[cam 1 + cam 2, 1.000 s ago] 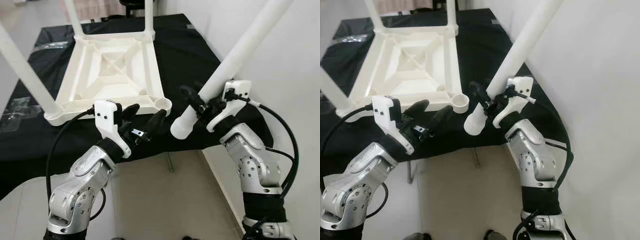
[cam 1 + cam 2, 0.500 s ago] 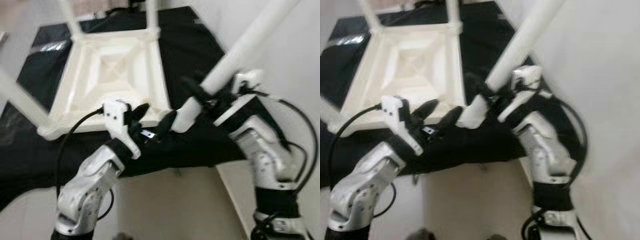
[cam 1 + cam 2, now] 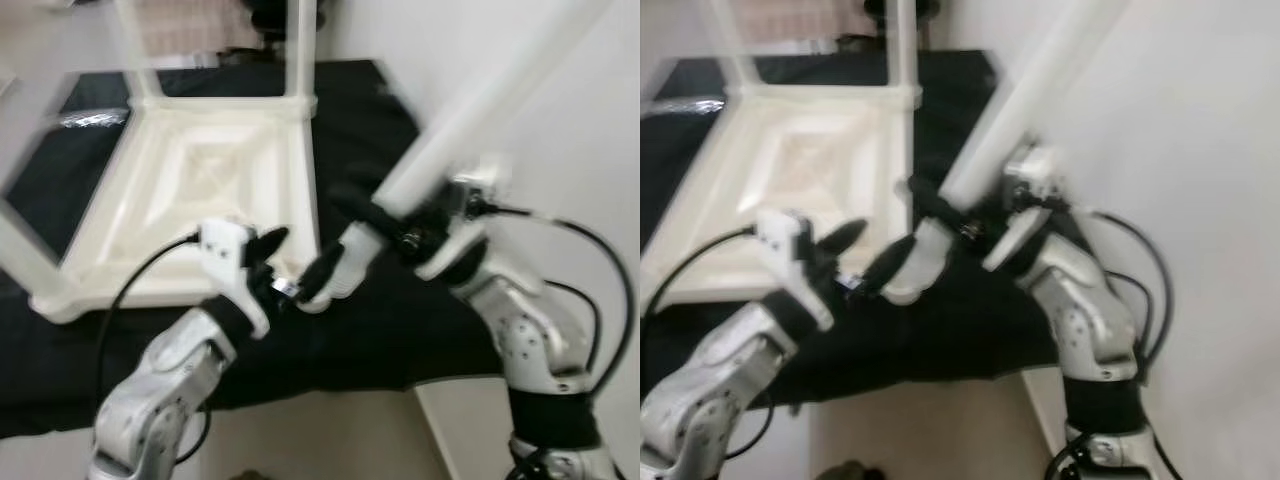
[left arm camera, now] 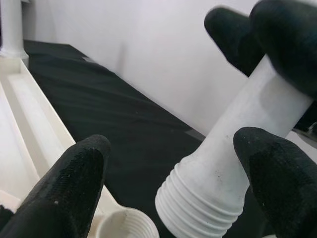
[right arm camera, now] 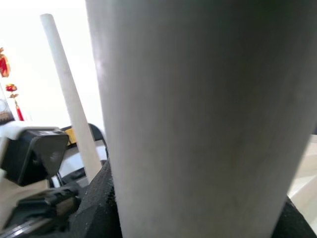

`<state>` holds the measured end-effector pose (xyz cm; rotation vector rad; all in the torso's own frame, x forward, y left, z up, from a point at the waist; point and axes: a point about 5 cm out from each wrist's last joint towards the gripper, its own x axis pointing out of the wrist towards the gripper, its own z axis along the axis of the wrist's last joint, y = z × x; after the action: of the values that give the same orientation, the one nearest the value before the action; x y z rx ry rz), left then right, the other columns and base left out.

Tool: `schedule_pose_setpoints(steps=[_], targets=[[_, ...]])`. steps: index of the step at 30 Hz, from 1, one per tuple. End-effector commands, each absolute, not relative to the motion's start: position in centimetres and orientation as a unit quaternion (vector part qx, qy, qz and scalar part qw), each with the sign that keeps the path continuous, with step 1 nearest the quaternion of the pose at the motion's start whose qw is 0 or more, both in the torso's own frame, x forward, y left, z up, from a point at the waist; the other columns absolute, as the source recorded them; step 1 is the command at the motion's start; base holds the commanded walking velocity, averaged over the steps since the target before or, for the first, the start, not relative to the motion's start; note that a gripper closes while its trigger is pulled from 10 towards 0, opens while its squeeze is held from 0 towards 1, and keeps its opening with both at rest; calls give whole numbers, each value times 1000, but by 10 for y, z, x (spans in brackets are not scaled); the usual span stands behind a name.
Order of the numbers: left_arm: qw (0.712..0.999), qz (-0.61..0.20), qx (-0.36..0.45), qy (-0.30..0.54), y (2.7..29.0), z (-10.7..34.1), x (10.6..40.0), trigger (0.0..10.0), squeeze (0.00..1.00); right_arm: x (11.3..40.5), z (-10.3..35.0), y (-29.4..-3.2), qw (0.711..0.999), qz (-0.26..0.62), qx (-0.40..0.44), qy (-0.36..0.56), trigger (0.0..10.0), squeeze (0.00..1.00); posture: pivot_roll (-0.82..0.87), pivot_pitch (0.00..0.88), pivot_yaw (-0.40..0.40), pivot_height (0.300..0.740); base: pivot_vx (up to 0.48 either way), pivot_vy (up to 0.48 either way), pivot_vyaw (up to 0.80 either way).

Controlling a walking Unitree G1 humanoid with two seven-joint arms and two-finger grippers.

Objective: Building children table

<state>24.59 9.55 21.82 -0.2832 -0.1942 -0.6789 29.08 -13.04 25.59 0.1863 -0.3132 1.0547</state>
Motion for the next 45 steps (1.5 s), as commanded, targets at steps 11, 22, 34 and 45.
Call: schedule_pose_setpoints(steps=[11,22,34,45], targets=[[946,-298,-115,-52,101,200,239,10000,0,278,251,-127,814,564,55,-129,10000,0,39,204,-13,740,46,0,781],[929,-361,-77,-5,97,181,216,10000,0,298,252,-141,862,484,49,-139,10000,0,42,249,-12,740,0,170,0],[886,-464,14,22,95,152,186,10000,0,296,265,-163,829,533,37,-163,10000,0,39,313,-3,740,0,0,0],[901,-432,8,21,94,145,191,10000,0,314,277,-195,857,480,29,-185,10000,0,45,353,-12,740,0,0,0]])
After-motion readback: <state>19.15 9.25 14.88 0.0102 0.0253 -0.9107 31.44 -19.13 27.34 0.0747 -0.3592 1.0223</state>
